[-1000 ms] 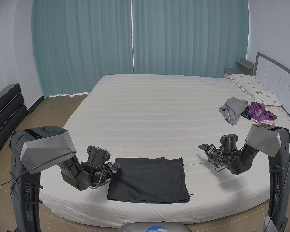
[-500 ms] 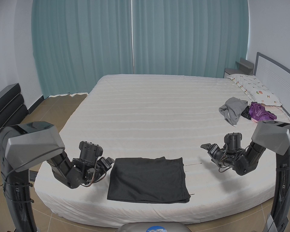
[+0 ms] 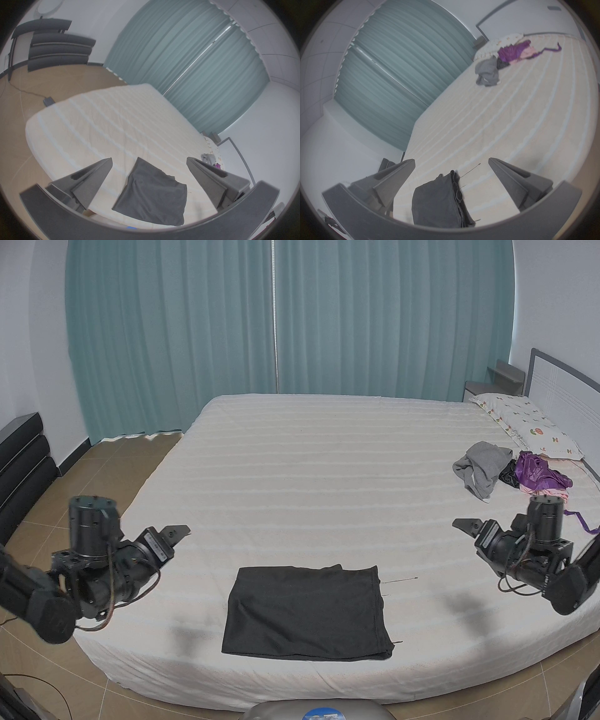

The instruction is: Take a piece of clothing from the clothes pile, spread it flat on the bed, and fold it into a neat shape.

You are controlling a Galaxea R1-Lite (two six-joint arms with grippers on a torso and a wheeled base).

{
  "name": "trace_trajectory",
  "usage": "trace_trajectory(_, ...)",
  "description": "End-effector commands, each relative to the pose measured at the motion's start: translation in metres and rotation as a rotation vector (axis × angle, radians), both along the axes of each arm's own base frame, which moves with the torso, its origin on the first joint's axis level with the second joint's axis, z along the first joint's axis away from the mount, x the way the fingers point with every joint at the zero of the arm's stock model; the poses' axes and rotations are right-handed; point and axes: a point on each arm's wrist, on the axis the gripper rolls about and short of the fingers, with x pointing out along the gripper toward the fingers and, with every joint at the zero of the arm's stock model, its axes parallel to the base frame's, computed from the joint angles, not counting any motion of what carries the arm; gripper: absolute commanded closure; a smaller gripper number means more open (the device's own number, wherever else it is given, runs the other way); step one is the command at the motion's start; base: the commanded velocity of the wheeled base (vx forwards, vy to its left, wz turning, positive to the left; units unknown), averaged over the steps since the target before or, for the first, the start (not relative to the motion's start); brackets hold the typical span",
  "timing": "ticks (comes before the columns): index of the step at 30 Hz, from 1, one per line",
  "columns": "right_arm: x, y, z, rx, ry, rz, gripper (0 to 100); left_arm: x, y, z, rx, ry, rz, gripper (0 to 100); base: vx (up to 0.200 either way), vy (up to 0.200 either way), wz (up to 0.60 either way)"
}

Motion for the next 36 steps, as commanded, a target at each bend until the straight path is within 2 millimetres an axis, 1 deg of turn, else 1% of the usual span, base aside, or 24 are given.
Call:
trace_trajectory(1, -0.092, -0.020, 0.050, -0.127, -0.215, -0.002, 0, -0.089, 0.033, 0.045, 0.064, -0.254, 0.051, 0, 0.000, 0.000, 0.00)
trace_trajectory(2, -0.095, -0.021, 0.051, -0.137, -0.221, -0.002, 0, -0.091, 0.033, 0.047, 0.065, -0.263, 0.057, 0, 0.000, 0.000, 0.00)
trace_trajectory(3, -0.112, -0.027, 0.055, -0.202, -0.264, -0.006, 0, -0.106, 0.039, 0.054, 0.081, -0.318, 0.090, 0, 0.000, 0.000, 0.00)
trace_trajectory(5, -0.121, -0.031, 0.056, -0.237, -0.286, -0.011, 0, -0.115, 0.042, 0.056, 0.103, -0.339, 0.104, 0, 0.000, 0.000, 0.00)
trace_trajectory(6, -0.136, -0.035, 0.057, -0.285, -0.322, -0.019, 0, -0.127, 0.046, 0.059, 0.153, -0.362, 0.117, 0, 0.000, 0.000, 0.00)
trace_trajectory(8, -0.150, -0.038, 0.058, -0.326, -0.354, -0.026, 0, -0.142, 0.051, 0.061, 0.206, -0.377, 0.124, 0, 0.000, 0.000, 0.00)
trace_trajectory(9, -0.151, -0.038, 0.057, -0.328, -0.354, -0.027, 0, -0.143, 0.051, 0.061, 0.207, -0.379, 0.124, 0, 0.000, 0.000, 0.00)
trace_trajectory(10, -0.163, -0.041, 0.055, -0.351, -0.356, -0.035, 0, -0.156, 0.055, 0.062, 0.232, -0.391, 0.129, 0, 0.000, 0.000, 0.00)
trace_trajectory(11, -0.169, -0.042, 0.054, -0.359, -0.355, -0.039, 0, -0.163, 0.058, 0.062, 0.242, -0.397, 0.133, 0, 0.000, 0.000, 0.00)
trace_trajectory(15, -0.192, -0.045, 0.057, -0.375, -0.381, -0.050, 0, -0.190, 0.067, 0.060, 0.273, -0.413, 0.152, 0, 0.000, 0.000, 0.00)
trace_trajectory(18, -0.213, -0.045, 0.058, -0.425, -0.422, -0.038, 0, -0.211, 0.074, 0.056, 0.317, -0.433, 0.176, 0, 0.000, 0.000, 0.00)
trace_trajectory(22, -0.245, -0.044, 0.048, -0.524, -0.447, 0.025, 0, -0.241, 0.083, 0.049, 0.409, -0.477, 0.243, 0, 0.000, 0.000, 0.00)
trace_trajectory(23, -0.245, -0.044, 0.048, -0.524, -0.447, 0.025, 0, -0.241, 0.083, 0.049, 0.409, -0.477, 0.243, 0, 0.000, 0.000, 0.00)
trace_trajectory(24, -0.259, -0.044, 0.043, -0.561, -0.456, 0.046, 0, -0.254, 0.085, 0.045, 0.481, -0.489, 0.292, 0, 0.000, 0.000, 0.00)
trace_trajectory(25, -0.266, -0.044, 0.041, -0.583, -0.458, 0.055, 0, -0.261, 0.086, 0.042, 0.524, -0.492, 0.314, 0, 0.000, 0.000, 0.00)
trace_trajectory(27, -0.279, -0.044, 0.039, -0.618, -0.473, 0.072, 0, -0.272, 0.086, 0.037, 0.585, -0.512, 0.350, 0, 0.000, 0.000, 0.00)
trace_trajectory(29, -0.292, -0.045, 0.039, -0.648, -0.495, 0.094, 0, -0.279, 0.086, 0.033, 0.632, -0.530, 0.360, 0, 0.000, 0.000, 0.00)
trace_trajectory(30, -0.292, -0.045, 0.038, -0.649, -0.494, 0.096, 0, -0.280, 0.086, 0.033, 0.634, -0.532, 0.360, 0, 0.000, 0.000, 0.00)
trace_trajectory(33, -0.318, -0.047, 0.041, -0.708, -0.520, 0.096, 0, -0.292, 0.084, 0.029, 0.722, -0.556, 0.421, 0, 0.000, 0.000, 0.00)
trace_trajectory(34, -0.323, -0.046, 0.042, -0.717, -0.521, 0.080, 0, -0.296, 0.083, 0.027, 0.751, -0.563, 0.448, 0, 0.000, 0.000, 0.00)
trace_trajectory(36, -0.331, -0.045, 0.039, -0.733, -0.527, 0.059, 0, -0.299, 0.084, 0.025, 0.795, -0.576, 0.439, 0, 0.000, 0.000, 0.00)
